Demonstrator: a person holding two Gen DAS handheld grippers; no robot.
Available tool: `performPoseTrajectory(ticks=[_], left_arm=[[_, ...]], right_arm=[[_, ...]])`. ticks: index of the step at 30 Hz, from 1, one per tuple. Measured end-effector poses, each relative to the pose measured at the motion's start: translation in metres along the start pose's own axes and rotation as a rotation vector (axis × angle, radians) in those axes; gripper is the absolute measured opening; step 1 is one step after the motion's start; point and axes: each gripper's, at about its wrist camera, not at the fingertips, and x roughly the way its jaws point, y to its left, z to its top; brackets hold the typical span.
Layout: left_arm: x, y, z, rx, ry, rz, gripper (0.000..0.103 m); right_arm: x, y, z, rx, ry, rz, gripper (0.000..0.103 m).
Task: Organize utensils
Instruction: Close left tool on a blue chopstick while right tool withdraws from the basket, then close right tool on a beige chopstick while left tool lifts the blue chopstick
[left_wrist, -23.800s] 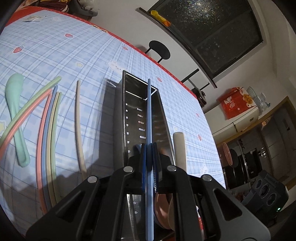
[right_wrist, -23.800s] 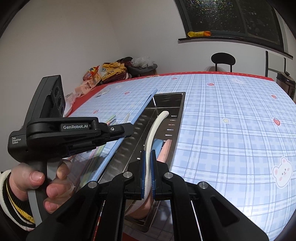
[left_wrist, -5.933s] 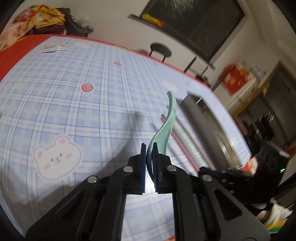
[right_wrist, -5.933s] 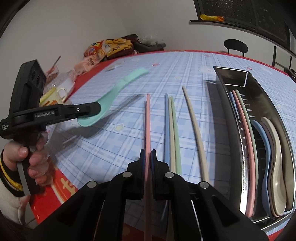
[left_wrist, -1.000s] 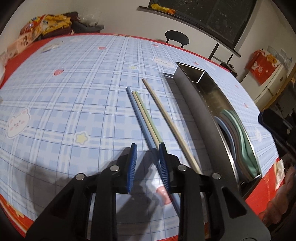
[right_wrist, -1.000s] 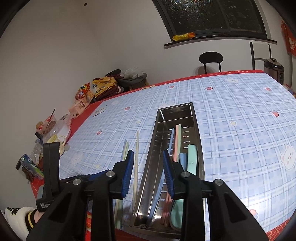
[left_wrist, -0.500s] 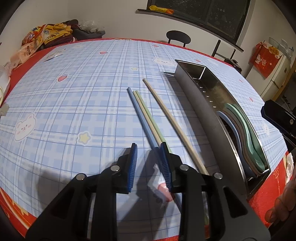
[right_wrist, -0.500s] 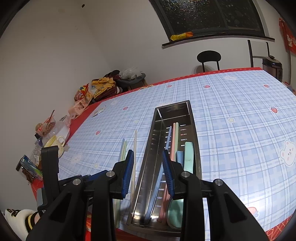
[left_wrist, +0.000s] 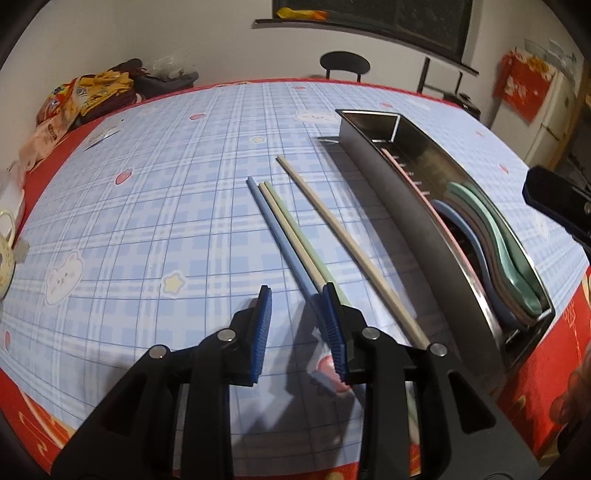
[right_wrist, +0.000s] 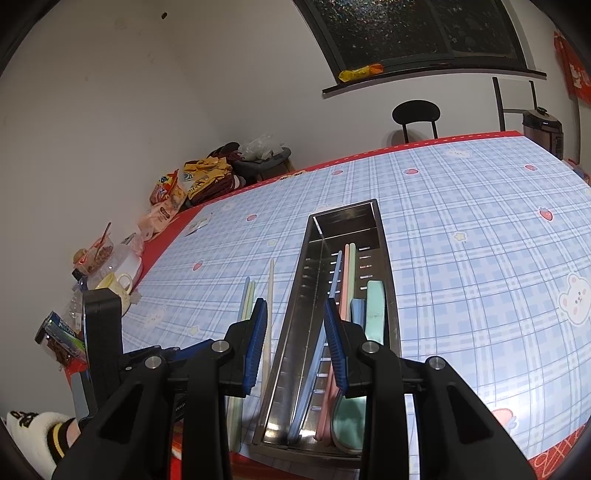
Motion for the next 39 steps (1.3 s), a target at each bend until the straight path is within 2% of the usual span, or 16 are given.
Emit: performPoseTrajectory(ticks=[4, 7, 14, 18, 22, 24, 28, 31, 38, 39], left_arm=[[-0.001, 0.004, -0.001, 0.004, 0.016, 0.008, 0.033], [0.000, 0.005, 0.001, -0.009, 0.014, 0.021, 0.042], [0.004, -0.004, 0.006, 0.024, 0.017, 0.052, 0.043], [0.003, -0.006, 0.005, 0.021, 0.023, 0.083, 0.048], [0.004, -0.003, 0.000, 0.006, 0.059, 0.070, 0.049], [0.001, -0.001, -0.003, 0.010, 0.050, 0.078, 0.055], [0.001, 0.001, -0.003, 0.010, 0.052, 0.068, 0.055], [0.003, 0.004, -0.001, 0.019, 0.047, 0.056, 0.053], [0.006, 0.025, 0.006, 0.040, 0.050, 0.052, 0.014], [0.006, 0.029, 0.007, 0.037, 0.049, 0.049, 0.013]], right_arm=[[-0.004, -0.002, 0.000, 0.010, -0.012, 0.005, 0.031], [-0.002, -0.002, 0.000, 0.009, -0.006, 0.009, 0.031], [-0.004, -0.003, -0.001, 0.014, -0.011, 0.018, 0.031], [-0.006, -0.008, 0.000, 0.026, -0.019, 0.015, 0.031], [-0.006, -0.011, -0.001, 0.031, -0.019, 0.019, 0.031], [-0.005, -0.011, -0.001, 0.032, -0.018, 0.023, 0.031], [-0.004, -0.009, -0.002, 0.024, -0.010, 0.029, 0.031], [-0.003, -0.007, -0.003, 0.011, -0.003, 0.035, 0.031], [0.002, 0.002, -0.004, -0.056, 0.026, 0.084, 0.032], [0.003, 0.004, -0.004, -0.067, 0.032, 0.085, 0.032]])
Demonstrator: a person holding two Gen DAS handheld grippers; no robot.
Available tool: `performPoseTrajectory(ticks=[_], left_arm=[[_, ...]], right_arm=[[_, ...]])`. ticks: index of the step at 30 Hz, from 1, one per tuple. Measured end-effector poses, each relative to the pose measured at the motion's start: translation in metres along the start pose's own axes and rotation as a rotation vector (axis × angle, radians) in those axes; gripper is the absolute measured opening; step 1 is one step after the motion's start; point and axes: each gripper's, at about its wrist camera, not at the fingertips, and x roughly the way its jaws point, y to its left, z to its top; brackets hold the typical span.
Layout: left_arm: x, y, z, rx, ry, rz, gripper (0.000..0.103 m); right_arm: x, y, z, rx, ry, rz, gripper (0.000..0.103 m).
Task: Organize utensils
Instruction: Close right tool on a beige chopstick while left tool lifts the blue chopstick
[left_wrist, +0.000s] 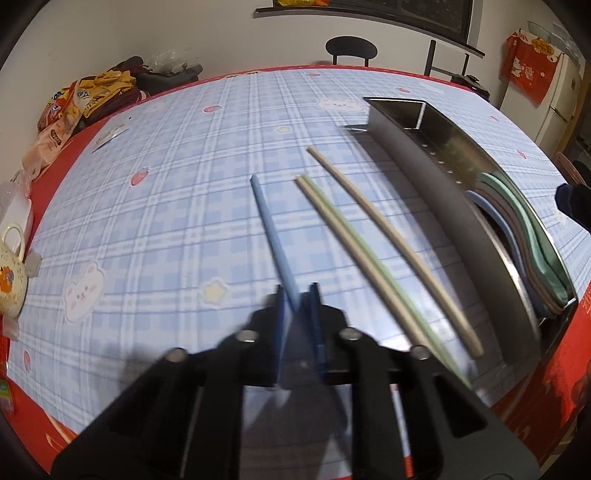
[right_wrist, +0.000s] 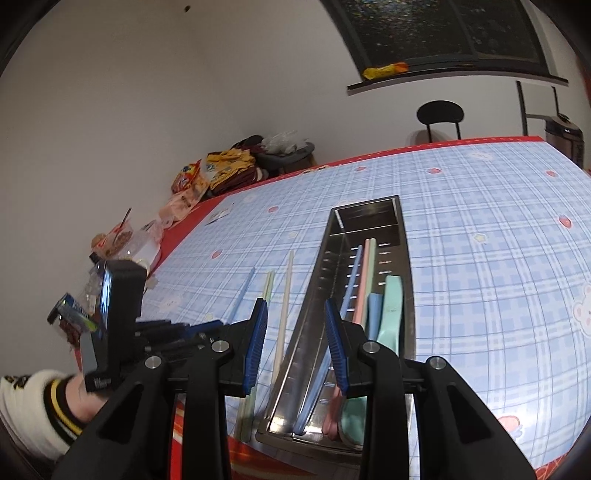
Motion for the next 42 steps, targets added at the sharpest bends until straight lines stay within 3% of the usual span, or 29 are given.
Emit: performPoseTrajectory(ticks=[7, 17, 24, 29, 37, 42], left_arm=[[-0.001, 0.038, -0.005, -0.030, -0.017, 0.030, 0.012], [-0.006, 0.073, -0.015, 0.002, -0.045, 0.005, 0.011], [-0.006, 0.088, -0.018, -0.016, -0.067, -0.078, 0.012], [-0.004, 0.095, -0.017, -0.050, -0.071, -0.129, 0.013], [-0.004, 0.097, -0.019, -0.059, -0.075, -0.156, 0.014], [-0.006, 0.090, -0.020, -0.021, -0.079, -0.141, 0.021]], right_arm=[[0.017, 0.018, 0.002, -0.088, 0.058, -0.030, 0.031], [0.076, 0.048, 0.007, -0.264, 0.320, -0.137, 0.017], [0.112, 0.061, 0.011, -0.322, 0.431, -0.225, 0.016], [0.138, 0.068, 0.014, -0.325, 0.515, -0.253, 0.014], [0.161, 0.062, 0.018, -0.210, 0.587, -0.250, 0.013], [0.166, 0.063, 0.018, -0.202, 0.608, -0.279, 0.011]])
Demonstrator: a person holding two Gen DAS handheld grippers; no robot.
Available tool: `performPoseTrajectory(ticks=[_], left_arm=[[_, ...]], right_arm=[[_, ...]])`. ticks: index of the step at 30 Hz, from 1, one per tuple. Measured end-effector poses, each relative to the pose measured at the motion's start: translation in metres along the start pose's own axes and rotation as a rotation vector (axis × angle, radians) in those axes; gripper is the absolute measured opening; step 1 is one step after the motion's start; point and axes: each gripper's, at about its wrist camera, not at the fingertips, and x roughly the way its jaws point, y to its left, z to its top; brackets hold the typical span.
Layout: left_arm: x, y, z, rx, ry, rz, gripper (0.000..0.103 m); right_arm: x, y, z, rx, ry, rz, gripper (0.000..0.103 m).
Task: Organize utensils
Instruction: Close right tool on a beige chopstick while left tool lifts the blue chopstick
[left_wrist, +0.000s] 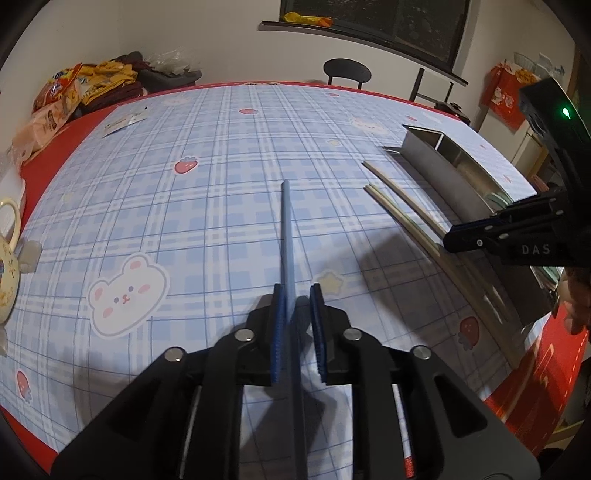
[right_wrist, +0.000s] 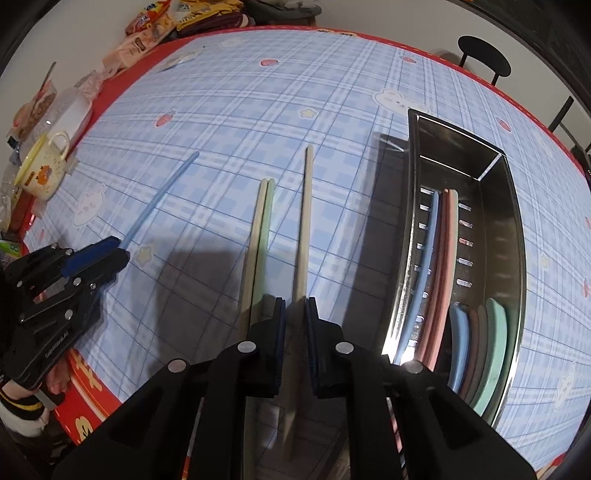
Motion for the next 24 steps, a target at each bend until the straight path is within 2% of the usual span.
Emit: performPoseTrajectory(ticks=[13, 16, 18, 24], left_arm=[[0.002, -0.008, 0.000, 0.043, 0.002, 0.038, 0.023], [0.002, -0.004, 0.001, 0.037, 0.002, 0.013, 0.022], [0.002, 0.001, 0.001, 0.016, 0.003, -0.036, 0.011], [0.001, 0.011, -0.001, -0.044, 0.003, -0.090, 0.011]], right_arm=[[-0.001, 0.004, -0.008, -0.019, -0.068, -0.057, 0.007], [-0.001, 0.005, -0.011, -0.013, -0.104, -0.056, 0.006], [-0.002, 0.006, -0.012, -0.008, -0.121, -0.064, 0.006], [-0.005, -0.001, -0.012, 0.040, -0.150, -0.063, 0.006]])
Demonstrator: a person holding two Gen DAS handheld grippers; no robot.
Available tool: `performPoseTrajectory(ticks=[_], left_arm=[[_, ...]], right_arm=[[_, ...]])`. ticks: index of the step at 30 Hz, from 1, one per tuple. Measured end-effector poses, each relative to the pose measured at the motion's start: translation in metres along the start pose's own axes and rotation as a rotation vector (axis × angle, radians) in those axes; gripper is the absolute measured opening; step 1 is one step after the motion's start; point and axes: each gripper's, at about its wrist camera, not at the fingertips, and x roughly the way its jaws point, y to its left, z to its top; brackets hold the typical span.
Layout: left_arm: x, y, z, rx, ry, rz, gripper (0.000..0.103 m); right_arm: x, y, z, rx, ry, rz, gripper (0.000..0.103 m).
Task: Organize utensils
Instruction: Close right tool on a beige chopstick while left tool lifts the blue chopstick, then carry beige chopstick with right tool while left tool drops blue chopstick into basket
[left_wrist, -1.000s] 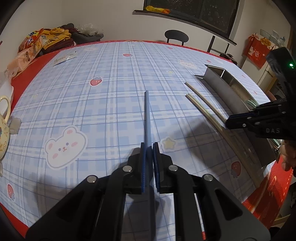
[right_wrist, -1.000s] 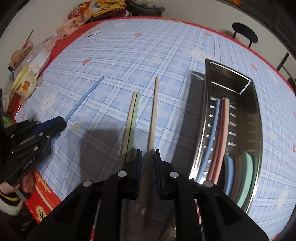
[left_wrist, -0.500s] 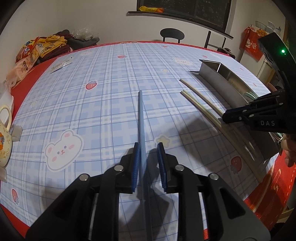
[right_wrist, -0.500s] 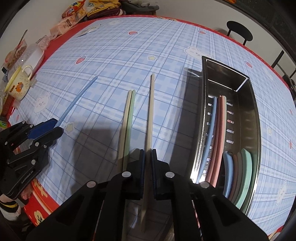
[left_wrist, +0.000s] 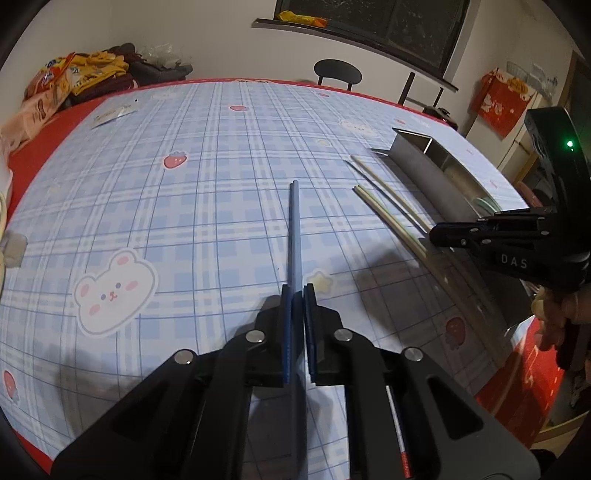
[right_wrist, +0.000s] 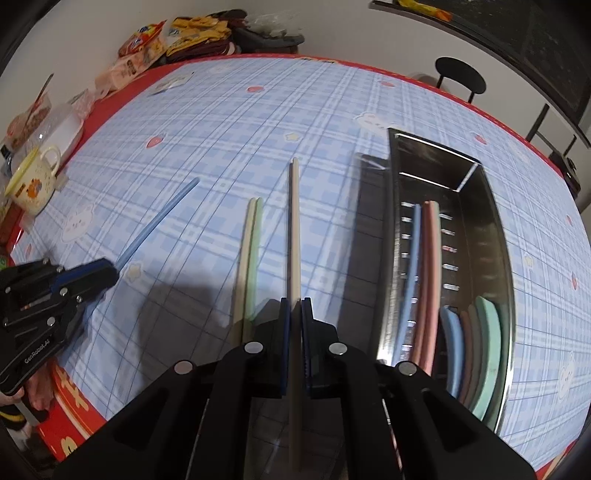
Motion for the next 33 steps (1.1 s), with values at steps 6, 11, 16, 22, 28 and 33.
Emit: performPoseTrajectory(ticks=[6, 11, 16, 22, 28, 33], left_arm=[[-0.003, 0.012, -0.002, -0.075, -0.004, -0.052, 0.010], [-0.009, 0.020, -0.002, -0.120, -0.035, -0.087, 0.010], [-0.016, 0.023, -0.002, -0.148, -0.052, -0.124, 0.010], [-0.025, 0.018, 0.005, -0.172, -0.061, -0.175, 0.010], [-0.035, 0.002, 0.019, -0.175, -0.084, -0.236, 0.010], [-0.039, -0.013, 0.029, -0.181, -0.088, -0.287, 0.010]], right_arm=[[-0.014, -0.004, 0.000, 0.021, -0.052, 0.027, 0.006], [-0.027, -0.005, -0.004, 0.021, -0.086, 0.062, 0.006], [-0.038, -0.010, -0.008, 0.040, -0.114, 0.086, 0.006], [-0.052, -0.022, -0.012, 0.072, -0.149, 0.117, 0.006], [-0.065, -0.035, -0.014, 0.099, -0.185, 0.153, 0.006], [-0.075, -0.048, -0.017, 0.124, -0.209, 0.176, 0.006]])
